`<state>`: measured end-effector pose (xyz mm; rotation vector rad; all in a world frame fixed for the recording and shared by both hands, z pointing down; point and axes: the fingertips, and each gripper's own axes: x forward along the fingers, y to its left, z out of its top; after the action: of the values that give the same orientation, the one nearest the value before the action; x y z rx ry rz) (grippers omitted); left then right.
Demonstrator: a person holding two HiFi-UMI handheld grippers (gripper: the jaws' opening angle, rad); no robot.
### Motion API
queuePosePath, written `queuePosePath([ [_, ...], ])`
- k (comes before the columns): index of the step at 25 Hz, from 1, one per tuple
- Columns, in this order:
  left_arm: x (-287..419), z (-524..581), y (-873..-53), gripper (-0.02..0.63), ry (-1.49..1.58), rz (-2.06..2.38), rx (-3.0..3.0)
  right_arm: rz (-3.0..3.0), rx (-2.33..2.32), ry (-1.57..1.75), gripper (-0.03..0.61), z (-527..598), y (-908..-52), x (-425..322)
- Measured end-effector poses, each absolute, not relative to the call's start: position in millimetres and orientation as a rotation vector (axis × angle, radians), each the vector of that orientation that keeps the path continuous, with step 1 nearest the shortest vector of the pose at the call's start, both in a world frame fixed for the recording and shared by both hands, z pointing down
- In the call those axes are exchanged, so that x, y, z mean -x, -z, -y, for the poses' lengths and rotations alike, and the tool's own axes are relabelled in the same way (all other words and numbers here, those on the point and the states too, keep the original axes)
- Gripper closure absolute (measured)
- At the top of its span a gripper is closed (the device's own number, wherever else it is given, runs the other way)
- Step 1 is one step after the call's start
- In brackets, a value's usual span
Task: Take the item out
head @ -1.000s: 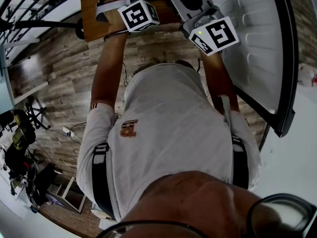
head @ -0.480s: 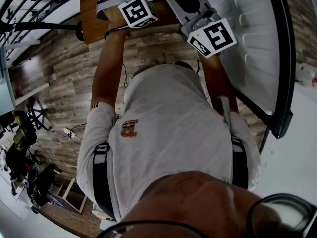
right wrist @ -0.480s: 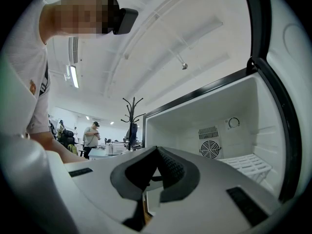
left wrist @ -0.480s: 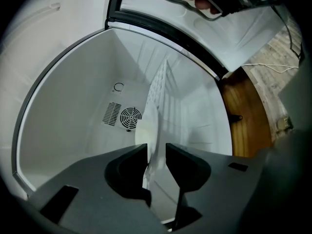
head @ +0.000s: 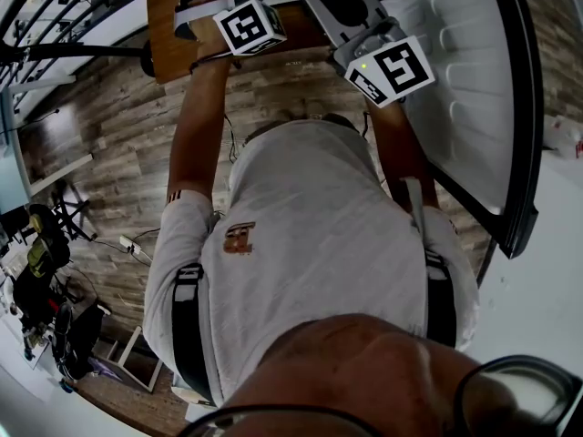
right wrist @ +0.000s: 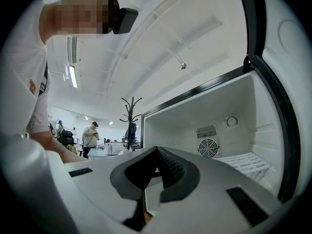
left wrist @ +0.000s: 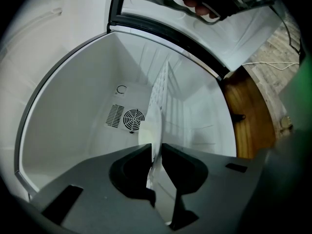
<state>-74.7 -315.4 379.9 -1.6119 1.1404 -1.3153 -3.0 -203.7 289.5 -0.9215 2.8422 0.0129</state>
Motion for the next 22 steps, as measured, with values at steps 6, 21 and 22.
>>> queuePosePath([
  [6,74,314,-380,0.543,1.293,-1.130,1.614,-2.845,0.925,-0.012,0.545,204,-292,3],
  [21,69,305,-378,0.578,1.241,-1.078,1.603,-2.839,0.937,-0.013,0.545,204,-293,4],
  [22,68,303,-377,0.583,1.235,-1.074,1.601,-2.838,0.939,-0.014,0.545,204,-292,3],
])
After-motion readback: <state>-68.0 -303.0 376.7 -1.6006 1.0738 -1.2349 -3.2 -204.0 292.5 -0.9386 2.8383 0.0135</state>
